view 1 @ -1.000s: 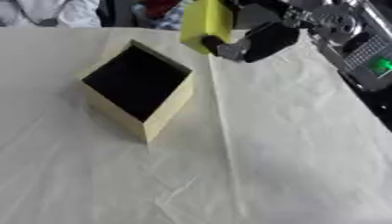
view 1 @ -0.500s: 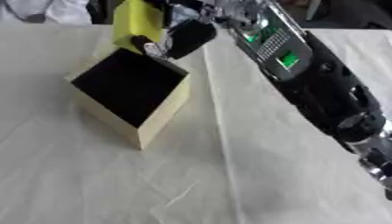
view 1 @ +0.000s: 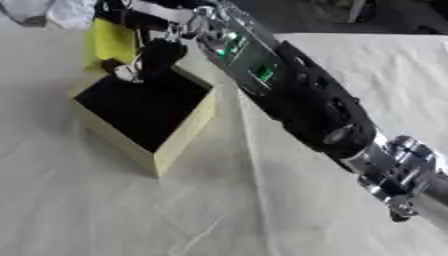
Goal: Pick up objects on the table and place them in the box.
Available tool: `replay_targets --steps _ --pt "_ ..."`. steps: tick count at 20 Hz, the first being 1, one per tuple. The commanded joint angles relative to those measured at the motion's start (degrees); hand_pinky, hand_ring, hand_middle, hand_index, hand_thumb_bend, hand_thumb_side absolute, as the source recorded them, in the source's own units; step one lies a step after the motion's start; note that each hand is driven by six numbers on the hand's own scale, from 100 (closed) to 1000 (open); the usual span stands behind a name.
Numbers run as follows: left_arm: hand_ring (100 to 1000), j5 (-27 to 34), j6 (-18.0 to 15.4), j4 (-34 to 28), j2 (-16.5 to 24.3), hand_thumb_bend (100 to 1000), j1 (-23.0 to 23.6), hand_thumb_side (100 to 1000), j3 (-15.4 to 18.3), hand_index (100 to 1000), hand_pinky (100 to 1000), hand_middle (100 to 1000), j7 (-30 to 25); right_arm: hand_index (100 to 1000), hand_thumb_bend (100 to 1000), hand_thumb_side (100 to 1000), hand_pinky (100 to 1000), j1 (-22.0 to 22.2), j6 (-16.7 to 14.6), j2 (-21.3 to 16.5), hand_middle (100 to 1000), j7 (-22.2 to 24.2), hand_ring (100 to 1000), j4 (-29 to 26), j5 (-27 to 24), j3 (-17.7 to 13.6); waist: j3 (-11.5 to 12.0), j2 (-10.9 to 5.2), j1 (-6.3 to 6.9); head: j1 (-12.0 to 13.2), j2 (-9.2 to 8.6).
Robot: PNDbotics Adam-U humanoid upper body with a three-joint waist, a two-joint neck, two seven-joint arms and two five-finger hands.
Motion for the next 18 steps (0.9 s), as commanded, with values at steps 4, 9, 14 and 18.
replay_targets --steps 4,9,14,18 --pt "786 1.10 0.20 -1.07 0.44 100 -0.84 677 -0.32 674 707 836 -1.35 735 100 250 518 -0.04 -3.38 3.12 496 -1.38 528 4.48 4.25 0.61 0.15 -0.78 0.21 -0.28 -0.69" --pt "787 1.09 0.68 -1.07 0.41 100 -0.72 680 -0.34 672 707 838 -1.90 738 100 240 532 0.88 -4.63 3.90 507 -1.22 541 5.57 6.86 1.61 -0.01 -0.68 0.05 -0.19 -0.78" --pt "789 0.83 1.11 -1.07 0.42 100 -0.45 684 -0.39 671 708 841 -2.19 770 100 301 592 1.64 -5.85 3.91 553 0.69 587 5.58 9.86 2.24 -0.38 -0.51 0.12 0.15 -0.51" --pt "790 0.50 1.46 -1.07 0.42 100 -0.19 686 -0.41 669 708 843 -2.41 773 100 325 601 1.77 -5.22 3.60 551 1.17 588 5.20 11.43 1.45 -0.75 -0.45 0.19 0.17 -0.50"
